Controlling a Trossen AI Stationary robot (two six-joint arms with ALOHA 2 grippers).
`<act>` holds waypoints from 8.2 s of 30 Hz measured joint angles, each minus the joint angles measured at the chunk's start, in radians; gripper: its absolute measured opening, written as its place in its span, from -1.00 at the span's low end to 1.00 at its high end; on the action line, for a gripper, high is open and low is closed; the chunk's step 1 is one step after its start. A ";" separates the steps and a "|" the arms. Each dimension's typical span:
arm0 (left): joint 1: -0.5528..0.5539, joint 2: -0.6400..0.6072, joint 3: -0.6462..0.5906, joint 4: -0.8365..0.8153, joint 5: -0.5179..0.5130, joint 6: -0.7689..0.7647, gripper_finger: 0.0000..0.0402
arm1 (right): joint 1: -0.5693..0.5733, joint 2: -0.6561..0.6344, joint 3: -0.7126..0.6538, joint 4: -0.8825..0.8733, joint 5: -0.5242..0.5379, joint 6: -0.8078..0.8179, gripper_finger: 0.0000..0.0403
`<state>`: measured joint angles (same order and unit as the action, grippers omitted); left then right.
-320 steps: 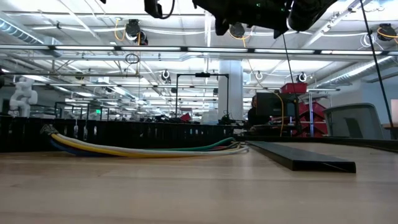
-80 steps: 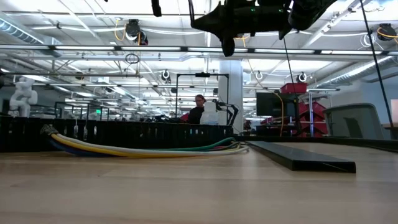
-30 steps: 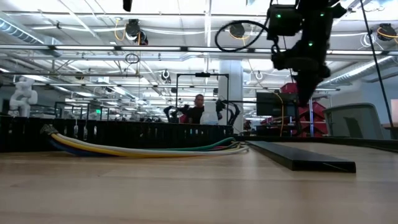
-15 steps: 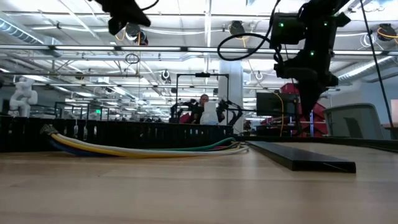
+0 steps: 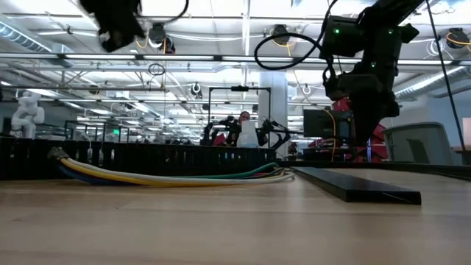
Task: Ziptie cables
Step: Wrap the cable wires with black zip tie
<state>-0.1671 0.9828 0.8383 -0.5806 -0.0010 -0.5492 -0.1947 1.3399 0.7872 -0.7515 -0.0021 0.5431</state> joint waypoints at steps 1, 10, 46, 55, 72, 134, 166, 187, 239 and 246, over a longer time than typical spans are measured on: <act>-0.019 0.012 -0.024 0.000 0.001 -0.018 -1.00 | 0.000 0.000 0.000 0.008 0.000 -0.009 -1.00; -0.045 0.205 -0.080 0.082 0.266 -0.005 -0.52 | 0.000 0.000 0.000 0.031 0.000 -0.036 -1.00; -0.064 0.638 -0.074 0.134 0.212 0.374 0.14 | 0.000 0.000 0.000 0.044 0.000 -0.085 -1.00; -0.060 0.669 -0.076 0.215 0.092 0.386 -0.12 | -0.006 0.000 0.000 0.045 0.001 -0.067 -1.00; -0.015 0.533 0.009 0.167 0.146 0.401 -0.91 | -0.018 -0.046 0.000 0.252 -0.005 -0.030 -1.00; 0.302 0.611 0.084 1.802 -0.783 -0.870 -0.91 | 0.190 0.050 0.090 1.451 0.716 -0.485 -1.00; 0.377 0.611 0.199 1.745 -0.343 -0.842 -0.85 | 0.174 0.066 0.285 1.251 0.717 -0.712 -1.00; 0.368 0.610 0.240 1.768 -0.317 -0.647 -0.88 | 0.195 0.039 0.316 1.217 0.764 -0.637 -1.00; 0.392 0.609 0.270 1.309 0.154 -0.959 -0.86 | 0.220 0.018 0.316 0.790 0.759 -0.296 -1.00; 0.393 0.609 0.226 1.267 0.172 -0.962 -0.86 | 0.237 0.020 0.315 0.640 0.748 -0.156 -1.00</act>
<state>0.2259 1.5917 1.0646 0.6869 0.1710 -1.5116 0.0424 1.3598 1.1027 -0.1120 0.7454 0.3871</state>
